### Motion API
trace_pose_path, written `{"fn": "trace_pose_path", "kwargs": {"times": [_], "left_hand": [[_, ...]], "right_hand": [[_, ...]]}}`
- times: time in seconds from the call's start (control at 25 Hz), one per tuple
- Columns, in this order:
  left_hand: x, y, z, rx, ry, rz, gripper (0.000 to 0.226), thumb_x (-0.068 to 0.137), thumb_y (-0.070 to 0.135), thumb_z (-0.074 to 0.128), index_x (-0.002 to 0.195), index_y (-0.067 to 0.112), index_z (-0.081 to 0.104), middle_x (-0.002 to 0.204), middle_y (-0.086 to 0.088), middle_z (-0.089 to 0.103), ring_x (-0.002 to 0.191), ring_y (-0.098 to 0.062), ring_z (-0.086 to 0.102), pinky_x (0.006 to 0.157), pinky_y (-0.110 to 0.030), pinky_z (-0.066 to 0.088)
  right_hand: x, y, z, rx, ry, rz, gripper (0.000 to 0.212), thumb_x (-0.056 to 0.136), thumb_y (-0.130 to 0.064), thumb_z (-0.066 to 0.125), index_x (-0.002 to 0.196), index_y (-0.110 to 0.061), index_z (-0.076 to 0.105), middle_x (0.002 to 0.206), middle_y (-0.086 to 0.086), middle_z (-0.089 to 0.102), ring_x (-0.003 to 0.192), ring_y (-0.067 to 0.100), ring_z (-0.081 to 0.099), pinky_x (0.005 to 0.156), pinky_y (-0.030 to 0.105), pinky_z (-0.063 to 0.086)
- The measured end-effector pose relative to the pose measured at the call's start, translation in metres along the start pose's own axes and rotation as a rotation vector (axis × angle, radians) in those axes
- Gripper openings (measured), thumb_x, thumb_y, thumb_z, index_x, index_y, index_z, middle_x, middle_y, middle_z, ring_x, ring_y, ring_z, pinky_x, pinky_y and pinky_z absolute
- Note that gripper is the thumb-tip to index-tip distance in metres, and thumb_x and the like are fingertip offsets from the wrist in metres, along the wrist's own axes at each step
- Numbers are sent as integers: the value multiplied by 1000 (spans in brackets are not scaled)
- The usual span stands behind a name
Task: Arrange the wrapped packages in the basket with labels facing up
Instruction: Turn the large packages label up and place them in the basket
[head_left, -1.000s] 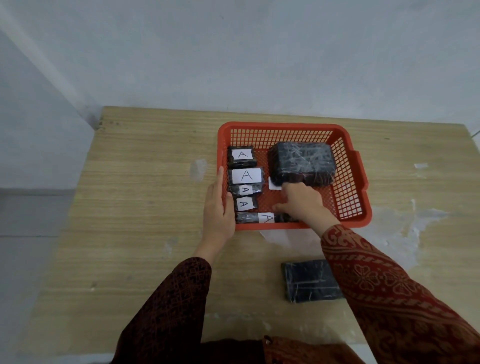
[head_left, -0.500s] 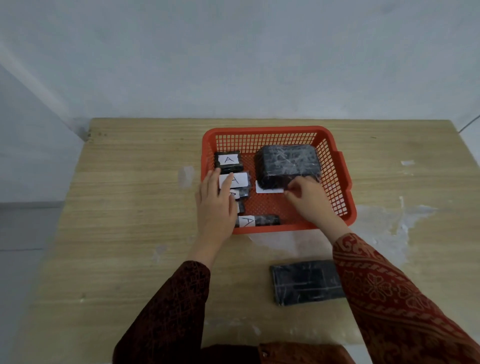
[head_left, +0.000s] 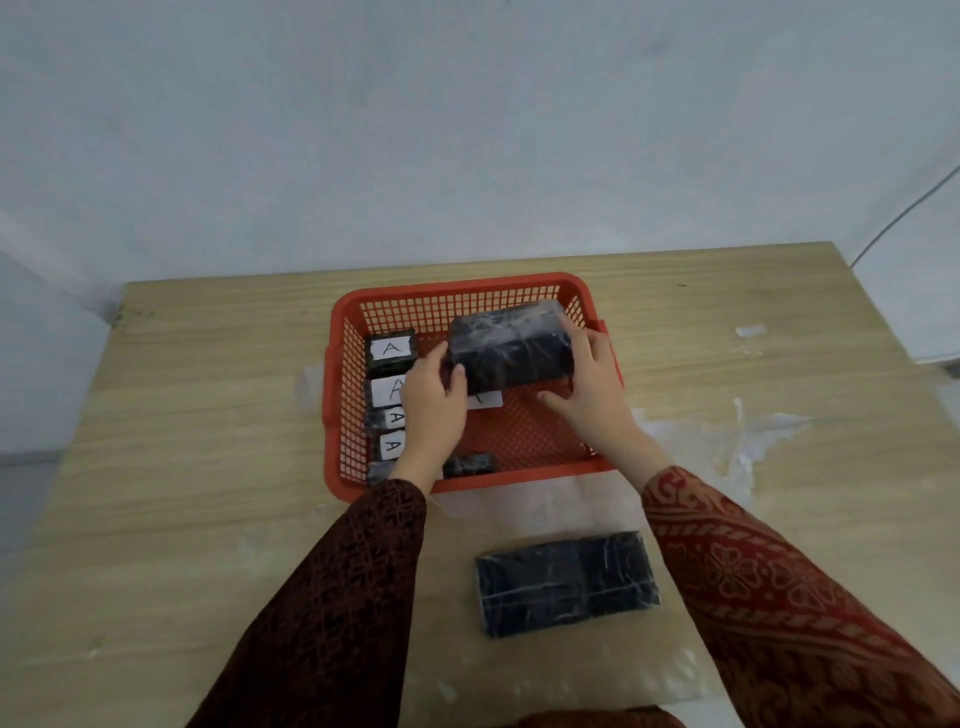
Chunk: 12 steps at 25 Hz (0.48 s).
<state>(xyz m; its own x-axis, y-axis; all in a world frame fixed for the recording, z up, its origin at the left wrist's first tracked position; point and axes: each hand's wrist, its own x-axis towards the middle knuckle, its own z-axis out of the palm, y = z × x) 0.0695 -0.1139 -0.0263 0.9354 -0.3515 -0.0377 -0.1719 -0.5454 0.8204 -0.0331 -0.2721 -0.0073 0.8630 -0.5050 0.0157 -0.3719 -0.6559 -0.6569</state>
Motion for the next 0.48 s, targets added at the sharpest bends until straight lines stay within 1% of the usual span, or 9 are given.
{"fn": "trace_pose_path", "kwargs": {"times": [0.08,0.12,0.2,0.24,0.32,0.4,0.44,0.48], "left_hand": [[-1,6,-5,-113,126,-45,35,97,25,48,127,10,55,123,-7,57,113,-19,53,97,-30,42],[-4,9,-7,-178,149,-66,33,97,28,48,125,12,57,119,-3,57,111,-16,53,95,-29,43],[-11,12,-6,-285,120,-88,35,98,34,46,127,16,55,122,1,57,112,-16,54,96,-32,46],[-15,12,-3,-310,95,-90,39,97,35,46,131,17,51,126,-1,58,113,-17,55,98,-35,47],[-20,7,6,-322,67,-91,46,95,33,51,138,17,44,131,-6,57,118,-20,55,101,-39,47],[-16,1,14,-274,54,-108,54,94,28,55,143,17,36,142,-7,49,130,-20,45,108,-41,40],[-11,0,16,-243,39,-117,59,93,28,56,146,17,32,147,-7,43,135,-19,39,112,-41,35],[-4,0,19,-220,19,-117,64,92,27,58,148,18,27,151,-6,38,138,-19,34,114,-40,32]], "right_hand": [[3,-1,-12,61,54,-66,80,79,-16,73,144,-19,27,135,15,44,122,27,45,105,40,39],[8,-1,-17,111,61,-59,73,82,-18,71,142,-17,30,133,15,48,121,26,47,103,39,40],[21,-2,-23,159,73,-3,62,85,-21,67,137,-12,35,129,17,54,118,29,51,101,41,43],[27,-1,-25,152,88,29,58,86,-20,66,134,-10,37,127,18,55,117,30,52,100,42,45],[36,-1,-22,109,126,60,51,86,-18,65,129,-6,39,129,18,51,115,30,52,97,38,46],[36,1,-15,59,107,24,47,85,-14,65,125,-6,41,132,17,44,114,29,51,98,38,47],[34,3,-9,26,68,-4,47,85,-15,66,124,-7,42,135,17,40,117,29,49,101,41,46],[32,7,-3,-13,20,-26,49,84,-16,67,125,-8,42,141,18,34,125,31,43,107,43,41]]}}
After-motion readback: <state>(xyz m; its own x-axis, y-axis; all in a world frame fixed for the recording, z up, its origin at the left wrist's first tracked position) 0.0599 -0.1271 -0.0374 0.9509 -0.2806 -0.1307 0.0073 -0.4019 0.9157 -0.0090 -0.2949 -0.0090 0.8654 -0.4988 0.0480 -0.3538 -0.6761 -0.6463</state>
